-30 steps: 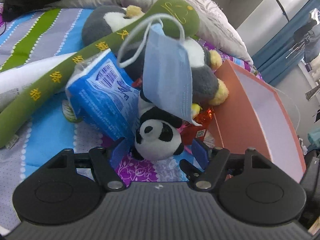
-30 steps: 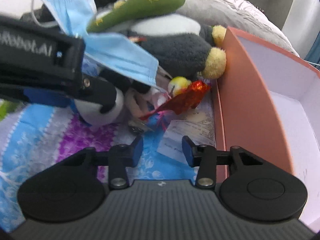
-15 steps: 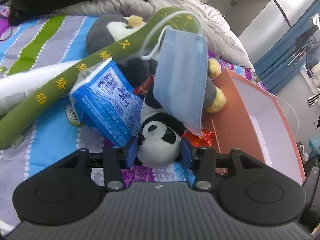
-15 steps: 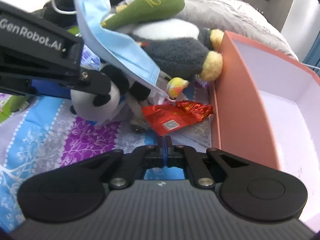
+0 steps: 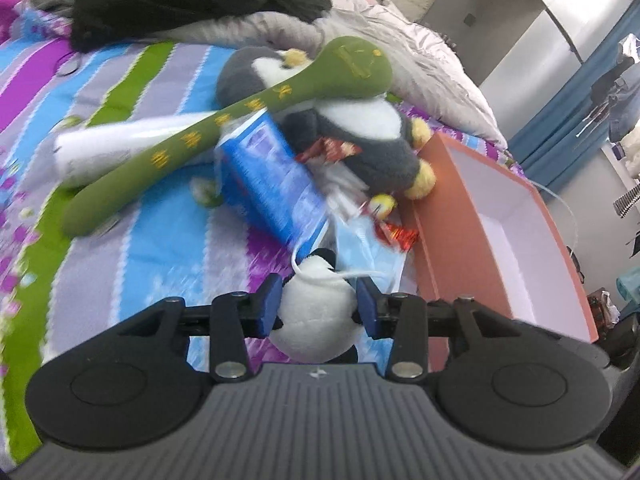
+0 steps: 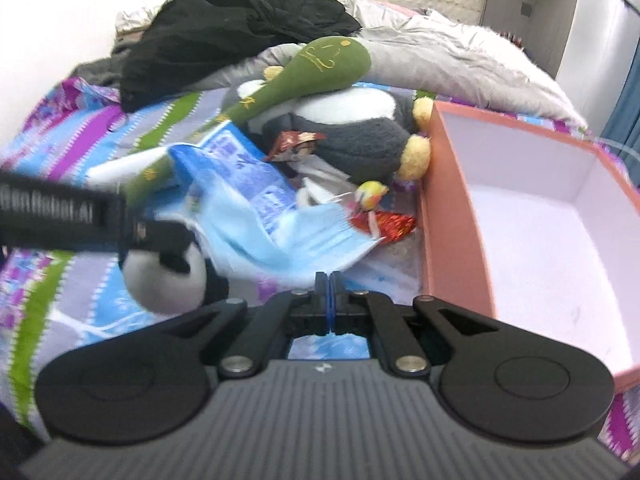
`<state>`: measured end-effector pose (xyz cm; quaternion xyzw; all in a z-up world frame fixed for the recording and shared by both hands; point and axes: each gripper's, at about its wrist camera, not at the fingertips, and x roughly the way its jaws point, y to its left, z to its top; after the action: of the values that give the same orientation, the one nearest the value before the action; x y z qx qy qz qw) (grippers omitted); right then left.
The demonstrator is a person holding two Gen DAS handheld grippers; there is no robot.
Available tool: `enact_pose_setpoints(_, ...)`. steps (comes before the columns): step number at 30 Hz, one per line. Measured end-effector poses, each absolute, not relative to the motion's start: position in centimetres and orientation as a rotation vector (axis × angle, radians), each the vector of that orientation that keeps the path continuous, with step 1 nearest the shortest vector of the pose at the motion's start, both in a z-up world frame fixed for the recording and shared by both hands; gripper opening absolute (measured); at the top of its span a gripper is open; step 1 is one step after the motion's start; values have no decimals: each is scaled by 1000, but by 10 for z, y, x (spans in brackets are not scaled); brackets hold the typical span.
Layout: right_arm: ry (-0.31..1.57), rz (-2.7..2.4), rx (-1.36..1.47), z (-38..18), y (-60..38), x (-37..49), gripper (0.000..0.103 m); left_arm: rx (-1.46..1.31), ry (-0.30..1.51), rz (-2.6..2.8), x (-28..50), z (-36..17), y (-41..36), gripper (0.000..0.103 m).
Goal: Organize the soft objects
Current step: 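Lift the panda plush with the left tool while the right tool lifts the mask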
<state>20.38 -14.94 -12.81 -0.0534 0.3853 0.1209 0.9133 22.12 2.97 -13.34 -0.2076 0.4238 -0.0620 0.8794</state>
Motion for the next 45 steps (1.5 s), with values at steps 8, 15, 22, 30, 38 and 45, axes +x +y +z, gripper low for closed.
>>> enact_pose_setpoints(8, 842, 295, -12, -130, -144, 199, 35, -459, 925, -66, 171, -151, 49, 46)
enact_pose_setpoints(15, 912, 273, 74, -152, -137, 218, 64, -513, 959, -42, 152, -166, 71, 47)
enact_pose_setpoints(22, 977, 217, 170, -182, -135, 253, 66, -512, 959, -37, 158, -172, 79, 51)
enact_pose_setpoints(30, 1018, 238, 210, -206, -129, 275, 38, -507, 991, -37, 162, -186, 82, 53)
enact_pose_setpoints(38, 973, 302, 152, -178, -129, 260, 6, -539, 990, -43, 157, -188, 91, 51)
enact_pose_setpoints(45, 913, 379, 195, -136, -131, 239, 6, -492, 975, -110, 149, -175, 77, 51)
